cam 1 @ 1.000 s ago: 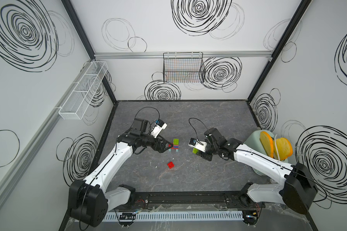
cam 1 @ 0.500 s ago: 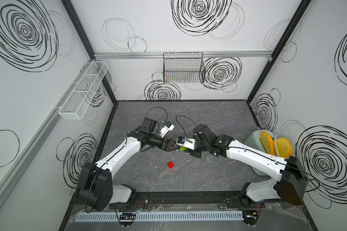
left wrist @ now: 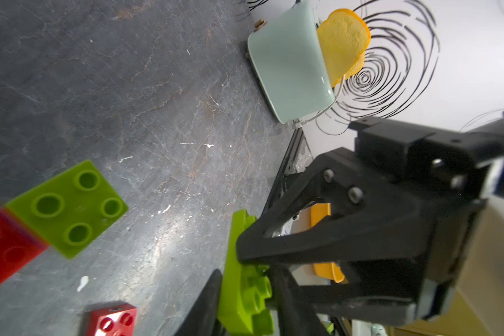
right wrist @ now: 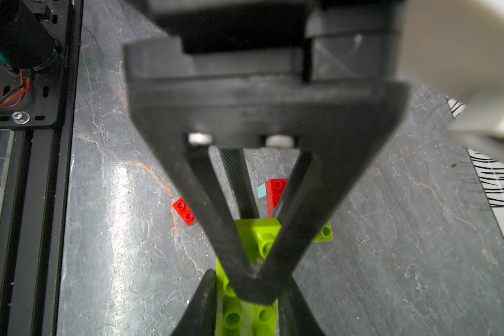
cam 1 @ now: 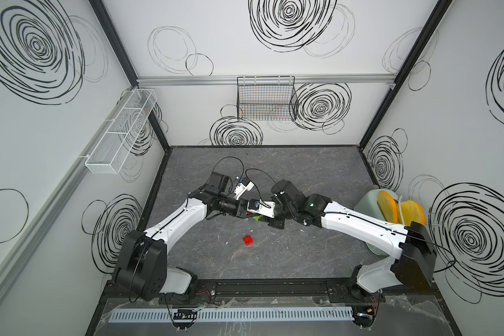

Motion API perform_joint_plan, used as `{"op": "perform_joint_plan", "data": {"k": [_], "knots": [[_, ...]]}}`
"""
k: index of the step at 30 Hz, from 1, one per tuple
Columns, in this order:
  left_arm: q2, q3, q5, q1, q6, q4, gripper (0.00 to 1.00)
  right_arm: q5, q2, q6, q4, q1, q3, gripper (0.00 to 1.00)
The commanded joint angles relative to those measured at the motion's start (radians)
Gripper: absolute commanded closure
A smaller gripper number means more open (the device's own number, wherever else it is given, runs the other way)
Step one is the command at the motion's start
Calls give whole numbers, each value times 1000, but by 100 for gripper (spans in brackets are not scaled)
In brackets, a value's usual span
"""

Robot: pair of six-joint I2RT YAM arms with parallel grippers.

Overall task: Assemble a giraffe with lego
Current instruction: Assemble the lego brick with the lego brick.

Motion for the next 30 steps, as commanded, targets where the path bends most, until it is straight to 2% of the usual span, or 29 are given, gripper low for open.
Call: {"op": "perform_joint_plan", "data": {"k": [1, 4, 6, 10, 14, 16, 23, 30], "knots": [[0, -19, 49, -1, -14, 53, 79, -2, 12, 17, 19, 8, 26, 89], [-14, -34, 49, 4, -15, 60, 94, 1, 6, 24, 20, 9, 21, 88], [-28, -45, 54, 11, -19, 69, 100, -4, -6, 39, 20, 10, 12, 83], [-70, -71, 80, 45, -39, 101, 100, -10, -74, 105, 39, 9, -38, 60], [-114, -92, 122, 79, -42, 125, 100, -67, -199, 262, 101, -11, -123, 49], [-143, -107, 137, 93, -43, 148, 100, -113, -273, 404, 162, -43, -179, 44], [-197, -122, 160, 117, -43, 195, 100, -255, -394, 939, 382, -169, -333, 45], [-185, -77, 216, 117, -12, 174, 99, -318, -466, 1323, 818, -192, -537, 46]]}}
